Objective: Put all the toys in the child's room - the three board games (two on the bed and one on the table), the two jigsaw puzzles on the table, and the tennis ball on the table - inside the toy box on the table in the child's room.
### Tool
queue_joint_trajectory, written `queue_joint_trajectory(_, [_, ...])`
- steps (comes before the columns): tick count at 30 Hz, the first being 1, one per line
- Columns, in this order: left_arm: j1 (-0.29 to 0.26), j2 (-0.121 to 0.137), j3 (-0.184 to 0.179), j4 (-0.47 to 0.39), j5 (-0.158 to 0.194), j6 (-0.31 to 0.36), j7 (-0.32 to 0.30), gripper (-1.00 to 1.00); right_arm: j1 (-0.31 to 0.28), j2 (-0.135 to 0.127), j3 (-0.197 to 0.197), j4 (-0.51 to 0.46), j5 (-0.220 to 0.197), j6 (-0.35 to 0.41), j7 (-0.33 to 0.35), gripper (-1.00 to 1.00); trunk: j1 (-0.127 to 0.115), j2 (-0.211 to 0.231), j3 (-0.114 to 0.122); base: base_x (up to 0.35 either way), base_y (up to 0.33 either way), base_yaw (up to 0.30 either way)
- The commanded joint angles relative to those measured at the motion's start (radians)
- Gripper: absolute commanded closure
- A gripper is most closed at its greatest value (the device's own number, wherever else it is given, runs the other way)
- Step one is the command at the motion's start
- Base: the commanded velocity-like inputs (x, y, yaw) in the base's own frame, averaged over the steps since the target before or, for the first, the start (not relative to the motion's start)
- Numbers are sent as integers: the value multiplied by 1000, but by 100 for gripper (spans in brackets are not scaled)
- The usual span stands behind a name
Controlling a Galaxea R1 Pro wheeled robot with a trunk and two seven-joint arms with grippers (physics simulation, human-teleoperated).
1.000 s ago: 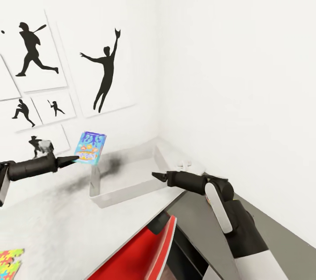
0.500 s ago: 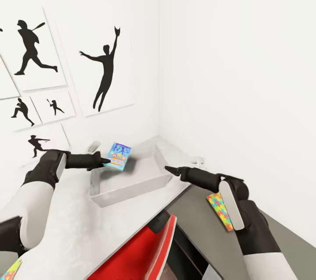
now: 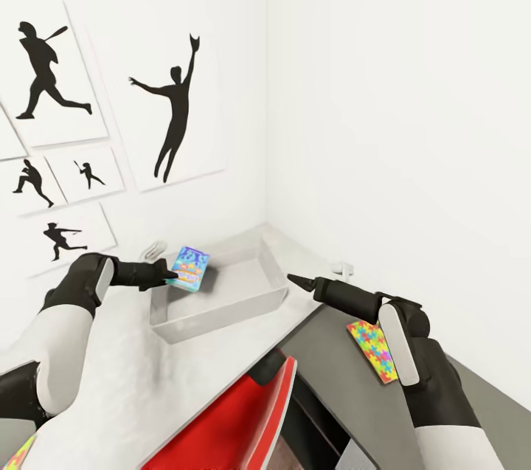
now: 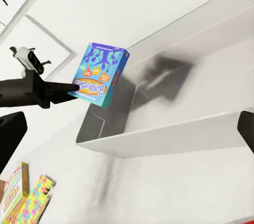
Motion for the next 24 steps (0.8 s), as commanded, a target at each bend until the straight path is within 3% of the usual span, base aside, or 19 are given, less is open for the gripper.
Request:
queue_joint_trajectory(1, [-1, -1, 15, 0, -10, 2, -5, 100, -1, 1, -3, 0, 1, 6, 5, -100, 1, -2, -4, 0, 0, 0])
queue_joint_trajectory(7, [-1, 0, 38, 0, -12, -4, 10, 100, -1, 2, -2, 2, 2, 4, 5, -100, 1, -2, -14, 0, 0, 0])
queue_joint_trajectory(13, [-1, -2, 41, 2, -10, -17, 75, 100, -1, 3, -2, 3, 5, 3, 5, -100, 1, -2, -24, 0, 0, 0])
queue_joint_trajectory(24, [-1, -2, 49, 82, -9, -87, 138, 100, -1, 3, 0, 3, 12, 0, 5, -100, 1, -2, -41, 0, 0, 0])
